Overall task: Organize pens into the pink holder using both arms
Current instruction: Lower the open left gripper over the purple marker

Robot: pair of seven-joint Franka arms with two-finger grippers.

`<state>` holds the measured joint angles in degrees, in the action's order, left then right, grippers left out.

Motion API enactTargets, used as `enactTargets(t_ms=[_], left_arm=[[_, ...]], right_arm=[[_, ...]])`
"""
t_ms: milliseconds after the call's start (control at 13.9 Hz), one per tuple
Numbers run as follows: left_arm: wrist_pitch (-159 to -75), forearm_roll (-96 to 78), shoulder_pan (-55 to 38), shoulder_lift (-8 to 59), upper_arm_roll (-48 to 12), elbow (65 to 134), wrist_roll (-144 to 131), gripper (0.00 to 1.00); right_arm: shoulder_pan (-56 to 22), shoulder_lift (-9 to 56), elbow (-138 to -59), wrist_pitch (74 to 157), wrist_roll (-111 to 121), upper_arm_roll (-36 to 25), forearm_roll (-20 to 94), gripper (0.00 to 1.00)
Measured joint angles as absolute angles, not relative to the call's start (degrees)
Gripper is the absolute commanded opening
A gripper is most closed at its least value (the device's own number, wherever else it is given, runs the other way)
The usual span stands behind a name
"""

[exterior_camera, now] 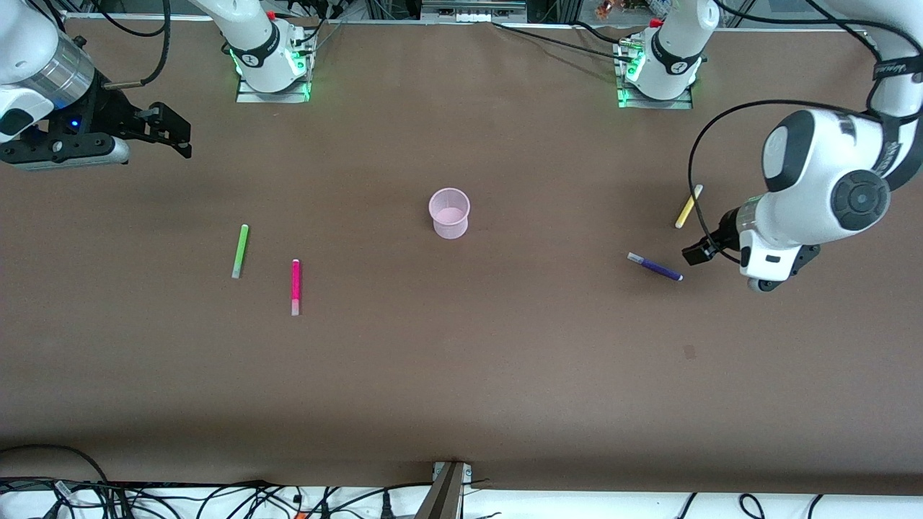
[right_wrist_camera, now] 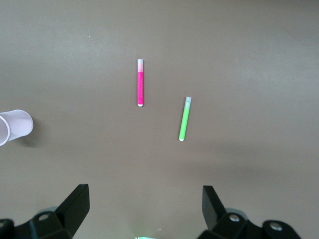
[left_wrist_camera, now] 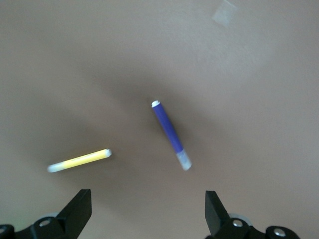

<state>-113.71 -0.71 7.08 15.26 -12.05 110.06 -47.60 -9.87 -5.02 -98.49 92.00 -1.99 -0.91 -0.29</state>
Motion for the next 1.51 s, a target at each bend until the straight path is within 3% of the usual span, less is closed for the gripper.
enactTargets(t_ms=[287, 431, 575, 1077, 1365, 1508], left_arm=[[-123.77, -0.65, 5.79, 21.00, -12.06, 112.02, -65.59, 1.00], [-124.44, -0.63, 4.66, 23.08, -12.08, 112.03, -70.08, 0.94], [-125.52, -0.47, 4.23, 24.21, -12.08, 112.09, -71.45, 1.00], [-136.34, 6.63, 5.38, 25.53, -11.49, 118.99, -71.83, 1.00], [-141.05, 6.72, 5.85, 25.56, -11.46, 121.31, -71.81, 0.92], [-142.75, 6.72, 6.15, 25.78, -11.40, 122.20, -71.81, 0.83]], right_arm=[[-9.88, -5.02, -98.36, 92.00, -1.99, -0.83, -0.27, 1.00], [-9.99, -4.98, -98.00, 92.04, -1.99, -0.76, -0.27, 1.00], [-10.84, -4.39, -96.52, 92.04, -1.97, -0.71, -0.26, 1.00], [-11.78, -1.69, -94.38, 92.02, -1.90, -0.75, -0.26, 1.00], [-11.78, -1.69, -94.36, 92.01, -1.90, -0.76, -0.26, 1.00], [-11.78, -1.69, -94.35, 92.01, -1.90, -0.76, -0.19, 1.00]])
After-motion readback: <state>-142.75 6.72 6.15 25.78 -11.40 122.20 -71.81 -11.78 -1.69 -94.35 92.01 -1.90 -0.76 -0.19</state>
